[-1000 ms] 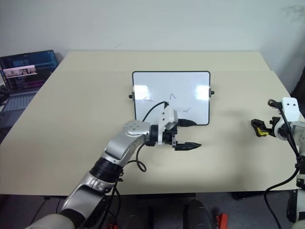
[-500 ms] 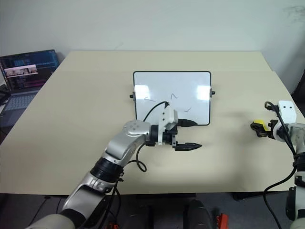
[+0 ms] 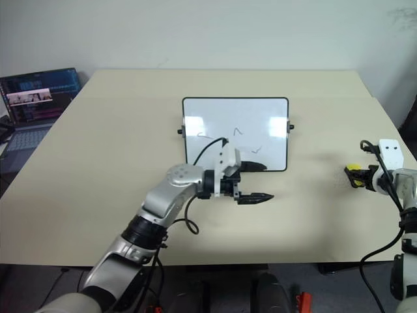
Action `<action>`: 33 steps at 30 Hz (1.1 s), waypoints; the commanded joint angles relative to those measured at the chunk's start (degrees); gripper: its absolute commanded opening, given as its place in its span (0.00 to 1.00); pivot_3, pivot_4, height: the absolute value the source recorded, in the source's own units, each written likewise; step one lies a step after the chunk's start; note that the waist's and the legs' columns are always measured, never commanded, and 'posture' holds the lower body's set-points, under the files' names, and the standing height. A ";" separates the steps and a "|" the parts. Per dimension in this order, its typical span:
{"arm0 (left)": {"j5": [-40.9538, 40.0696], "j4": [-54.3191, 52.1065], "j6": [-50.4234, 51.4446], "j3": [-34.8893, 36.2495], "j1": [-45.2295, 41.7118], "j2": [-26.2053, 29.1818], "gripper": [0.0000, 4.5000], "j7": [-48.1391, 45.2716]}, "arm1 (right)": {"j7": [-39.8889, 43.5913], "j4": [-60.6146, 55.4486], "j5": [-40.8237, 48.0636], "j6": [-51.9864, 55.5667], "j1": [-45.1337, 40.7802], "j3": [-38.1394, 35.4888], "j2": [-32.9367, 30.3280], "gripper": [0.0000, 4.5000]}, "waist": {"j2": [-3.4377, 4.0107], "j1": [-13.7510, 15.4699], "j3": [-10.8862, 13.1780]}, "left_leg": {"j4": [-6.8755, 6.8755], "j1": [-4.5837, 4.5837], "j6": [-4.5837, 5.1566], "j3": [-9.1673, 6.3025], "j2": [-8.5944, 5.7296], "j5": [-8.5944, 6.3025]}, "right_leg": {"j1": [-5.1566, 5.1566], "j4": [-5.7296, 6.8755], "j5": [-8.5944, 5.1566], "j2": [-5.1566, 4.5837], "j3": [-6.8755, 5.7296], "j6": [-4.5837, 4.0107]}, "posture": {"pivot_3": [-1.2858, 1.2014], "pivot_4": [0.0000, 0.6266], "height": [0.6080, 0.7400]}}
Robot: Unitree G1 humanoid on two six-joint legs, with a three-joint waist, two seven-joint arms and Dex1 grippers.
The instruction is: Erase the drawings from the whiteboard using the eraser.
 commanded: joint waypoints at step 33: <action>1.83 2.72 -1.84 20.15 4.49 17.87 1.00 11.06 | -2.52 -33.95 4.99 15.35 -7.32 3.44 6.14 0.22 | 0.02 -0.87 -0.01 | 0.07 -0.04 0.00 -0.10 0.00 0.00 | -0.02 0.11 0.00 -0.02 -0.07 0.00 | 0.52 0.24 1.00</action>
